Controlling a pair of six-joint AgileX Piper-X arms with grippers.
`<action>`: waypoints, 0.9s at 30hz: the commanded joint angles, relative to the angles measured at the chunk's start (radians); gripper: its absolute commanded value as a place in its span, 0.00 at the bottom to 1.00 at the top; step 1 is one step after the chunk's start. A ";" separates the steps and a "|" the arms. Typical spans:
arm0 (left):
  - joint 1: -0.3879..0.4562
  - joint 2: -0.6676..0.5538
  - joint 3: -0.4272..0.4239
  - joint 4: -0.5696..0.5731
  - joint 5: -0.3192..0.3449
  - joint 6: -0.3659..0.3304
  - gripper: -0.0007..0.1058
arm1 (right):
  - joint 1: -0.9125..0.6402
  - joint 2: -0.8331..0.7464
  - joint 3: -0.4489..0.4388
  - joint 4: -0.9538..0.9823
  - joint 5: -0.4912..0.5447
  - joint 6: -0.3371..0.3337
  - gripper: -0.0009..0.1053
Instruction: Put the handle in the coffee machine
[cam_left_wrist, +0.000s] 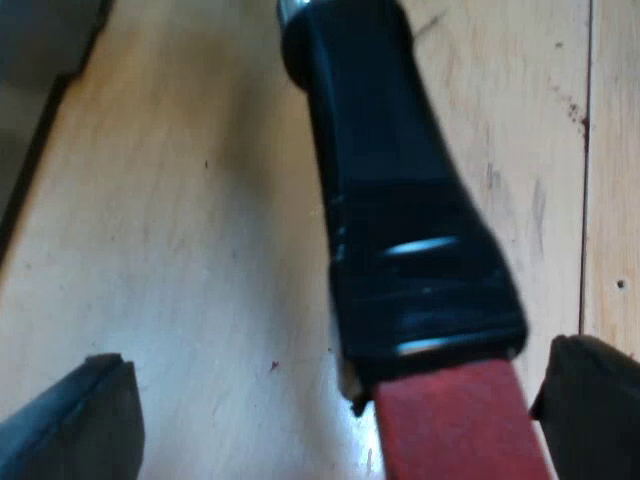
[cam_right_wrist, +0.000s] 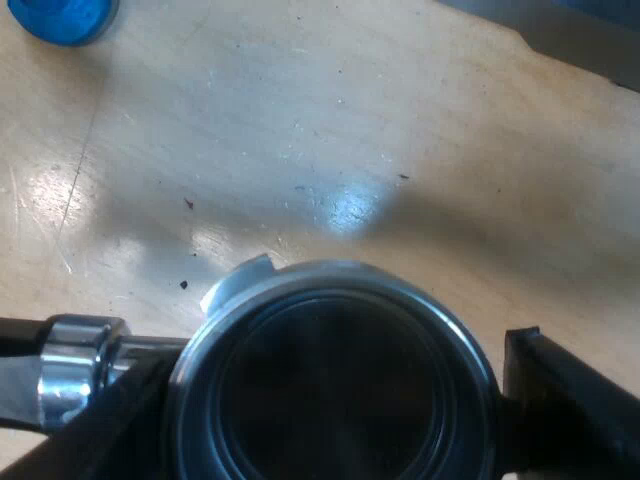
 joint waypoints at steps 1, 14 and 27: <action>-0.001 -0.002 -0.002 -0.009 -0.012 -0.006 0.77 | 0.002 -0.017 -0.008 -0.013 -0.005 -0.003 0.01; -0.001 -0.002 -0.002 -0.014 -0.014 0.003 0.59 | 0.002 -0.017 -0.008 -0.013 -0.005 -0.003 0.01; -0.001 -0.002 -0.002 0.007 -0.014 0.006 0.01 | 0.002 -0.017 -0.008 -0.013 -0.005 0.005 0.01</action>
